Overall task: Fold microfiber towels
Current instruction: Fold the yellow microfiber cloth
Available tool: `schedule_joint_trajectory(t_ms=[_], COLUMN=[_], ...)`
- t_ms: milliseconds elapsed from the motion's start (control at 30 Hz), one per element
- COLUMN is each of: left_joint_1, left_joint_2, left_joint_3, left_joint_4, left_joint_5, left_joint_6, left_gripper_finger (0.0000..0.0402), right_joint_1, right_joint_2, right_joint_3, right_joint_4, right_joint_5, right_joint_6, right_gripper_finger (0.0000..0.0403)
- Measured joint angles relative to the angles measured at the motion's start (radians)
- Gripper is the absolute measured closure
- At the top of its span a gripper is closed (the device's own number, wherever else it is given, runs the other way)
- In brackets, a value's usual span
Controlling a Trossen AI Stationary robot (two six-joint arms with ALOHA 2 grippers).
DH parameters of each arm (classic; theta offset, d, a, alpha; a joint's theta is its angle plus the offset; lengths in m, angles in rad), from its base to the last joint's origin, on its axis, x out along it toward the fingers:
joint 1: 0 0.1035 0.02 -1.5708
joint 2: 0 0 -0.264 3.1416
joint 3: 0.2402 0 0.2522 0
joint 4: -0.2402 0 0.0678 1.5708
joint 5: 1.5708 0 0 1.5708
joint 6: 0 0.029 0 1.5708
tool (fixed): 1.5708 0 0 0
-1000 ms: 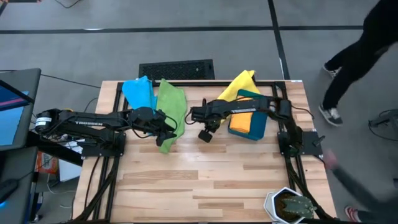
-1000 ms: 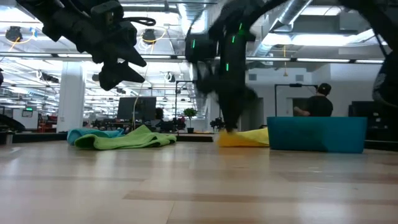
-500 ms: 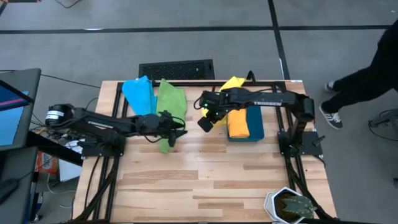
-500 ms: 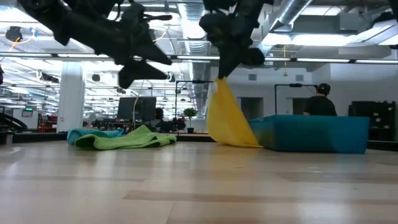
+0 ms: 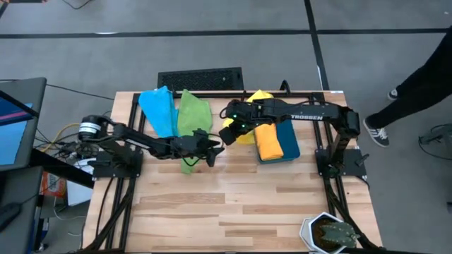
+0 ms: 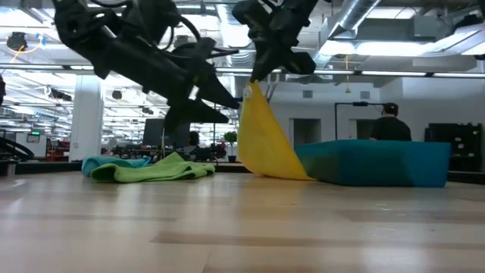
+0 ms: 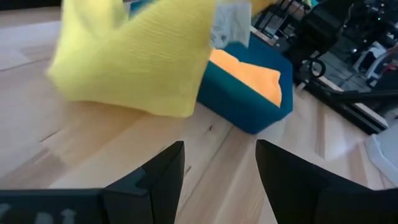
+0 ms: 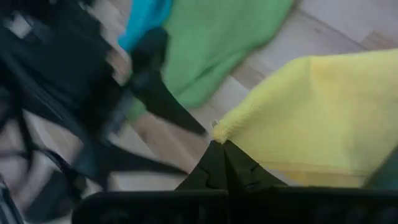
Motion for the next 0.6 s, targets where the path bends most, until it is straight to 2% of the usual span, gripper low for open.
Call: schedule_joint_trajectory(t_ms=[200, 433, 533, 600], left_joint_1=[0.000, 0.000, 0.002, 0.004], left_joint_2=[0.089, 0.124, 0.113, 0.089], left_joint_3=[0.091, 0.144, 0.147, 0.146], left_joint_4=[0.007, -0.011, -0.035, -0.068], left_joint_5=[-0.004, -0.047, -0.003, 0.092], left_joint_6=[-0.028, -0.099, -0.141, -0.151], left_gripper_finger=[0.0209, 0.0209, 0.0209, 0.0209], right_joint_1=[0.001, 0.019, 0.026, 0.037], right_joint_2=[0.000, -0.001, -0.017, -0.024], right_joint_3=[0.000, 0.004, 0.031, 0.063], right_joint_4=[0.062, 0.087, 0.071, 0.039], right_joint_5=[0.002, 0.011, 0.011, 0.010], right_joint_6=[0.008, -0.003, -0.028, -0.045], right_gripper_finger=[0.0402, 0.0402, 0.0402, 0.0402])
